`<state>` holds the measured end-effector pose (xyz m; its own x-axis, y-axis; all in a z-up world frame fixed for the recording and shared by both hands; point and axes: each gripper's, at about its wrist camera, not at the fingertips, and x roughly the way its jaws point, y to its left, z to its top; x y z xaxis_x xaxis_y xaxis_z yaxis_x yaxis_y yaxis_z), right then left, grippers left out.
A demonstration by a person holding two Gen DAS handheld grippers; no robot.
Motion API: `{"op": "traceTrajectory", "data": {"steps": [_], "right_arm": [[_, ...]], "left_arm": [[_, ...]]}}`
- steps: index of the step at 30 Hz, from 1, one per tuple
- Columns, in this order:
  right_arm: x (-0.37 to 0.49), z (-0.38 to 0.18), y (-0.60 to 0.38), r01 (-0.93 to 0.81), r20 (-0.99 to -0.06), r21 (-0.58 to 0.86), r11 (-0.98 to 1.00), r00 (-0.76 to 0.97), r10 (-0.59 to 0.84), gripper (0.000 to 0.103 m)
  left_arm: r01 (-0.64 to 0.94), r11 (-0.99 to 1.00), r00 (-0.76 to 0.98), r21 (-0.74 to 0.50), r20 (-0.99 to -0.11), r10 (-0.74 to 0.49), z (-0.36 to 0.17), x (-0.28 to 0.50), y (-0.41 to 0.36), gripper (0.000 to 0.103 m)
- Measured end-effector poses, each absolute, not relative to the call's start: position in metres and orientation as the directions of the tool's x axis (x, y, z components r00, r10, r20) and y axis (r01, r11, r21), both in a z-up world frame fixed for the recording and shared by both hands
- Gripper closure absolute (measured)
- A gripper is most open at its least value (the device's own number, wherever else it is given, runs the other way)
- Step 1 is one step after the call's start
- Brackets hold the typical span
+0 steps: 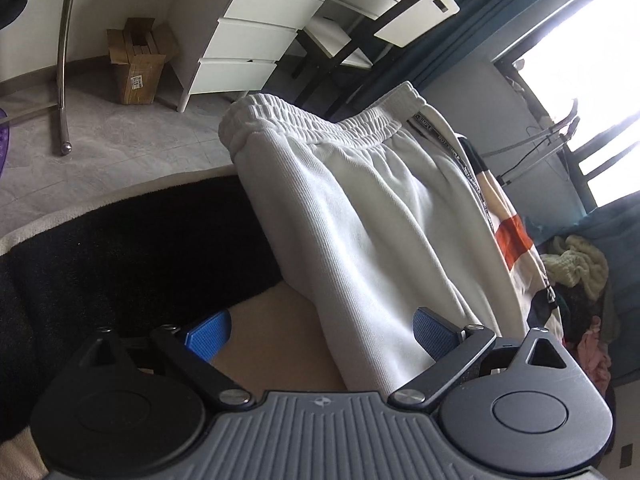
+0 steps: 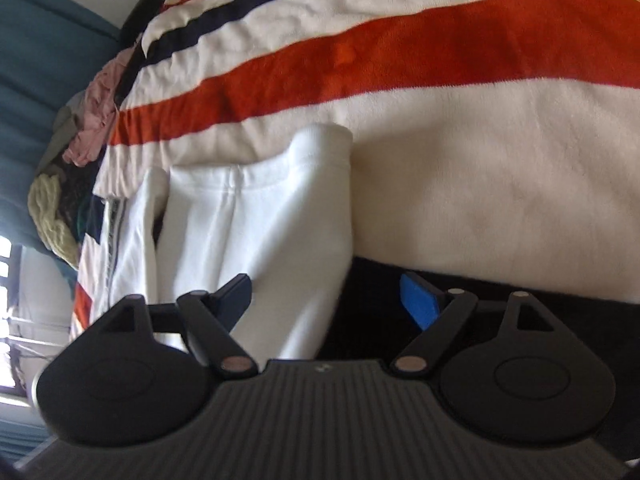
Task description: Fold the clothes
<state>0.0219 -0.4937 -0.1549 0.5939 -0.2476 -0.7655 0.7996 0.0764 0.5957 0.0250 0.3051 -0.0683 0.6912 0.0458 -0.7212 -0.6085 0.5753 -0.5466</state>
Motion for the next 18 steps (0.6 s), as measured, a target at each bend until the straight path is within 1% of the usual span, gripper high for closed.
{"op": "traceTrajectory", "data": {"steps": [3, 4, 5, 6, 7, 8, 9, 10, 11, 12, 13, 14, 16, 18], "right_arm": [[0.032, -0.157, -0.499, 0.755, -0.727, 0.652, 0.069, 0.649, -0.222, 0.02], [0.036, -0.157, -0.501, 0.749, -0.722, 0.658, 0.075, 0.655, -0.223, 0.02], [0.041, -0.158, -0.502, 0.752, -0.723, 0.654, 0.086, 0.654, -0.221, 0.022], [0.045, -0.158, -0.504, 0.757, -0.728, 0.646, 0.099, 0.65, -0.217, 0.026], [0.048, -0.159, -0.506, 0.761, -0.732, 0.64, 0.107, 0.646, -0.217, 0.032], [0.047, -0.16, -0.509, 0.767, -0.736, 0.634, 0.097, 0.638, -0.226, 0.041], [0.046, -0.16, -0.511, 0.772, -0.74, 0.629, 0.088, 0.63, -0.235, 0.046], [0.045, -0.161, -0.513, 0.778, -0.744, 0.624, 0.078, 0.622, -0.245, 0.057], [0.044, -0.162, -0.516, 0.782, -0.748, 0.62, 0.069, 0.615, -0.249, 0.066], [0.043, -0.164, -0.518, 0.782, -0.751, 0.62, 0.064, 0.615, -0.239, 0.071], [0.043, -0.165, -0.52, 0.78, -0.751, 0.622, 0.063, 0.618, -0.233, 0.081], [0.042, -0.165, -0.521, 0.772, -0.742, 0.633, 0.063, 0.628, -0.234, 0.085], [0.039, -0.161, -0.52, 0.747, -0.712, 0.661, 0.073, 0.654, -0.254, 0.09], [0.035, -0.155, -0.519, 0.72, -0.678, 0.688, 0.095, 0.684, -0.27, 0.092]], "left_arm": [[-0.614, 0.553, 0.699, -0.563, -0.714, 0.049, -0.067, 0.02, 0.307, 0.004], [-0.617, 0.543, 0.701, -0.57, -0.711, 0.05, -0.068, 0.018, 0.309, 0.004], [-0.619, 0.532, 0.705, -0.578, -0.707, 0.052, -0.068, 0.016, 0.31, 0.004], [-0.623, 0.52, 0.708, -0.584, -0.704, 0.057, -0.067, 0.013, 0.312, 0.004], [-0.627, 0.51, 0.712, -0.589, -0.698, 0.07, -0.066, 0.01, 0.313, 0.004], [-0.627, 0.502, 0.72, -0.596, -0.689, 0.082, -0.065, 0.008, 0.313, 0.004], [-0.626, 0.495, 0.727, -0.602, -0.681, 0.091, -0.064, 0.005, 0.314, 0.004], [-0.622, 0.492, 0.734, -0.609, -0.672, 0.094, -0.063, 0.003, 0.314, 0.004], [-0.617, 0.49, 0.741, -0.616, -0.665, 0.096, -0.062, 0.002, 0.314, 0.004], [-0.611, 0.493, 0.745, -0.619, -0.66, 0.094, -0.06, 0.002, 0.314, 0.004], [-0.606, 0.497, 0.749, -0.621, -0.657, 0.092, -0.059, 0.002, 0.314, 0.004], [-0.606, 0.504, 0.747, -0.615, -0.657, 0.096, -0.057, 0.003, 0.314, 0.004], [-0.608, 0.511, 0.745, -0.608, -0.66, 0.099, -0.055, 0.004, 0.312, 0.004], [-0.612, 0.5, 0.743, -0.612, -0.662, 0.099, -0.054, 0.004, 0.314, 0.004]]}}
